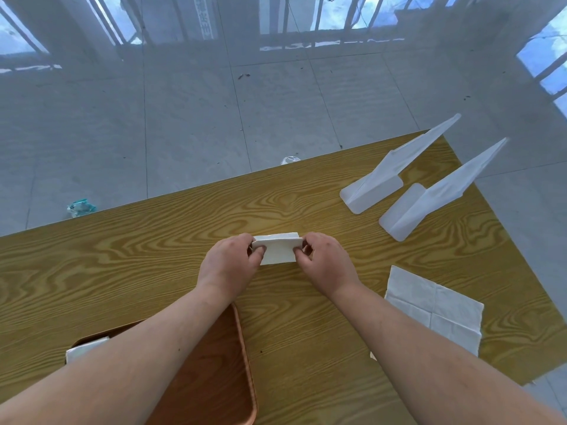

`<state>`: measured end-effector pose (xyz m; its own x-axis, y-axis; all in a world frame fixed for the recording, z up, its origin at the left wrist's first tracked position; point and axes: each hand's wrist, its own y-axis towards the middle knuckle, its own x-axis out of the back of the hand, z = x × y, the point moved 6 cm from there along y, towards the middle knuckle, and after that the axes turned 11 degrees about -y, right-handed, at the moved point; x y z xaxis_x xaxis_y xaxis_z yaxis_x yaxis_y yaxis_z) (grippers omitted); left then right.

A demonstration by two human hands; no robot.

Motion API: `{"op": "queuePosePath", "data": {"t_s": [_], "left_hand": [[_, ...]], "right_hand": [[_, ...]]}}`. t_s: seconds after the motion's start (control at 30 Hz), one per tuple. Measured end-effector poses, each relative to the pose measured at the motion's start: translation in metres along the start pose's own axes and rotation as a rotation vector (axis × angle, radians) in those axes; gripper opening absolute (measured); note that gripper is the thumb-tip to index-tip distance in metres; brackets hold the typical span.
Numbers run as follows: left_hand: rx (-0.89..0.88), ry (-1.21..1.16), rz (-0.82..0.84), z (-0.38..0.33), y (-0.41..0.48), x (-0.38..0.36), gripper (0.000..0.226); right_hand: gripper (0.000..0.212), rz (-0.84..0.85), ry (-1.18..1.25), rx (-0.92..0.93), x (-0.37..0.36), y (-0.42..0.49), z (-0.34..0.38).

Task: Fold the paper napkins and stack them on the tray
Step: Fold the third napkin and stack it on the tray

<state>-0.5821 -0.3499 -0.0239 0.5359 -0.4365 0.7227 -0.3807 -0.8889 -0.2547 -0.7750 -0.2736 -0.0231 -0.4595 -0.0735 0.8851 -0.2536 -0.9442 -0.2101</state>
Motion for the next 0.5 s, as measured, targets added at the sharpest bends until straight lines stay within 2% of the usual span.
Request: {"op": "queuePosePath", "data": {"t_s": [0.23, 0.5], "left_hand": [[0.1, -0.009, 0.003, 0.013, 0.004, -0.005, 0.025], [0.104, 0.034, -0.003, 0.017, 0.008, -0.005, 0.025]], "right_hand": [[0.017, 0.041, 0.027, -0.041, -0.01, 0.016, -0.004], [0.019, 0.025, -0.059, -0.075, -0.012, 0.028, -0.005]]}}
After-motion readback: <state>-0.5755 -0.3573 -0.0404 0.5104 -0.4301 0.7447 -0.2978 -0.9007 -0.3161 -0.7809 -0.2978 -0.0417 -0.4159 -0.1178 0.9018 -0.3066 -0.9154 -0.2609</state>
